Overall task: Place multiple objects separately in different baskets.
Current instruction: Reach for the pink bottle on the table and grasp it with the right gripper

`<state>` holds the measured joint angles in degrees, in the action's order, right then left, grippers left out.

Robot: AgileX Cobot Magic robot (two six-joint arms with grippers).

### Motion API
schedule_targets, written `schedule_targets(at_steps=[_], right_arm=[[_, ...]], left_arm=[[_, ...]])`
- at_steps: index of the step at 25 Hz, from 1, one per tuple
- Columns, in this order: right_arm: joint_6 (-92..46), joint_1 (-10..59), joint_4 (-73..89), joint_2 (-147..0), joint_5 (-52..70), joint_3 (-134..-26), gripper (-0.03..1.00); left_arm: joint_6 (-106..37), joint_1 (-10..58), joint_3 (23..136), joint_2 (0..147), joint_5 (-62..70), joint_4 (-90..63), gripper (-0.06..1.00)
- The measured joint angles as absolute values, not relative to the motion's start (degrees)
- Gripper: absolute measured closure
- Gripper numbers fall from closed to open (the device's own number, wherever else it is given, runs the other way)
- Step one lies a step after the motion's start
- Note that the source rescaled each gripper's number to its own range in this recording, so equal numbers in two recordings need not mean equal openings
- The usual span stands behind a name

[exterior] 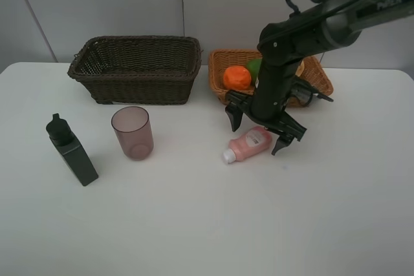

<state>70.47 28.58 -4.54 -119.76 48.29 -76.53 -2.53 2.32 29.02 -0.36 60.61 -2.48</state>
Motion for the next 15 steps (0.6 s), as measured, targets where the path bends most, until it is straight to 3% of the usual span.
schedule_targets(at_steps=[7,9,10,12,14,15], right_arm=[[70.5,28.6,-4.1,-121.5,48.4,-76.5,0.01],[70.5,28.8,-4.0,-121.5,48.4,-76.5,0.08],[70.5,28.9,-3.8,-121.5,48.4,-76.5,0.17],[70.5,29.1,-3.7,-121.6,48.4,-76.5,0.47],[70.6,29.2,-3.5,-122.0,48.2,-76.5,0.95],[70.7,29.2,-3.4,-122.1,48.2,-76.5,0.95]], left_arm=[[-2.5,2.3,29.0,-0.4,60.6,-2.5,-0.05],[-2.5,2.3,29.0,-0.4,60.6,-2.5,-0.05],[-2.5,2.3,29.0,-0.4,60.6,-2.5,-0.05],[-2.5,2.3,29.0,-0.4,60.6,-2.5,-0.05],[-2.5,2.3,29.0,-0.4,60.6,-2.5,-0.05],[-2.5,2.3,29.0,-0.4,60.6,-2.5,-0.05]])
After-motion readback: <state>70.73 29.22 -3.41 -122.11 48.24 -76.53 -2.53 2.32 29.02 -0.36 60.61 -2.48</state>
